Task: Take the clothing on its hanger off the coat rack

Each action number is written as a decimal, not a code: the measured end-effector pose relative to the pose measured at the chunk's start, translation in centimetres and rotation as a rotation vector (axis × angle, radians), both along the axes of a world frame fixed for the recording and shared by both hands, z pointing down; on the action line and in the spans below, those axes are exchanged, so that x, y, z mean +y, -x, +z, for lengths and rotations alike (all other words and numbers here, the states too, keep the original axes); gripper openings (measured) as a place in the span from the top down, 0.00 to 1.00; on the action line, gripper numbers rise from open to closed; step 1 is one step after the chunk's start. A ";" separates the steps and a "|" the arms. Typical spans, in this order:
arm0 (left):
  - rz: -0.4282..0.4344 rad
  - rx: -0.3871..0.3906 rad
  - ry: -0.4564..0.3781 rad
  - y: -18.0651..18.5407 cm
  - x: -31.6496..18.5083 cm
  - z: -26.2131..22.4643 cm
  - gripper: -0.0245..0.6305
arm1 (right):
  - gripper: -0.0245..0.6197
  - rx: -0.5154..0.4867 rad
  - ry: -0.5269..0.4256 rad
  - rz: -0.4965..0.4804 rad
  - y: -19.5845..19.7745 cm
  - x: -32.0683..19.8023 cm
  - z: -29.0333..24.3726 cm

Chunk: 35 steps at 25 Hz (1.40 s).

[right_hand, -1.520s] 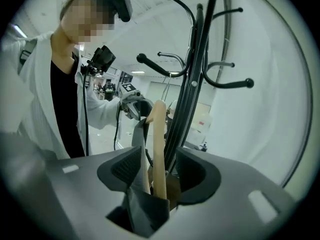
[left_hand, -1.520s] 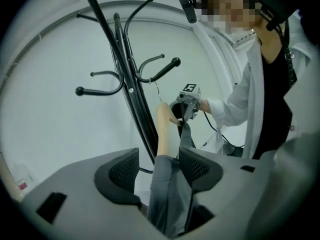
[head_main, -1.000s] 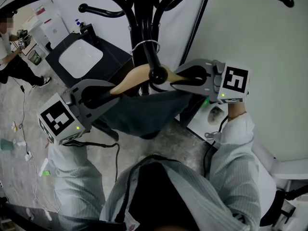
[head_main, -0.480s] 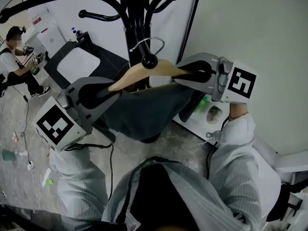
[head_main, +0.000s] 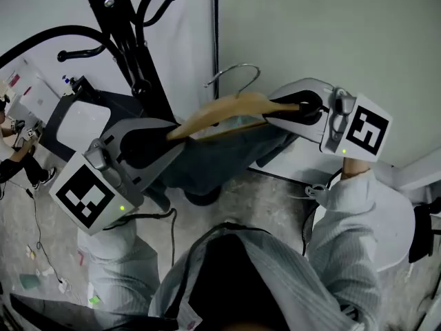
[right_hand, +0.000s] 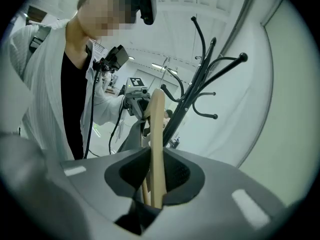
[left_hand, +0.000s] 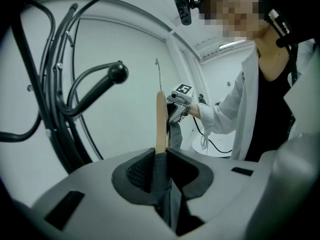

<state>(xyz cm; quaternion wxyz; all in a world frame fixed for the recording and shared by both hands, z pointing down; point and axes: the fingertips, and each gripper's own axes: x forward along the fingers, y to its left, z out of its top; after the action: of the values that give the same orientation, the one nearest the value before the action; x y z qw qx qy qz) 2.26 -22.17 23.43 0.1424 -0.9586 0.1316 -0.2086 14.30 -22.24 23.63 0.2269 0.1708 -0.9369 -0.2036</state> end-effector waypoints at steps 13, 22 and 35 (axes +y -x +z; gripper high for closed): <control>0.331 -0.016 0.165 -9.9 3.5 8.5 0.85 | 0.85 -0.025 0.072 0.372 -8.8 7.8 8.1; 0.412 -0.067 0.240 -11.8 3.0 12.6 0.85 | 0.85 -0.094 0.159 0.460 -10.3 8.4 12.1; 0.359 -0.085 0.230 -10.8 4.3 13.3 0.85 | 0.85 -0.112 0.152 0.403 -9.5 9.1 13.1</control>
<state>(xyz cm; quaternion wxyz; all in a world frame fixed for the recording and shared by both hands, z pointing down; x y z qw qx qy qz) 13.08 -17.85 36.78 0.0722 -0.9670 -0.0719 -0.2336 23.82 -13.18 36.74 0.2228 0.3482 -0.9076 -0.0733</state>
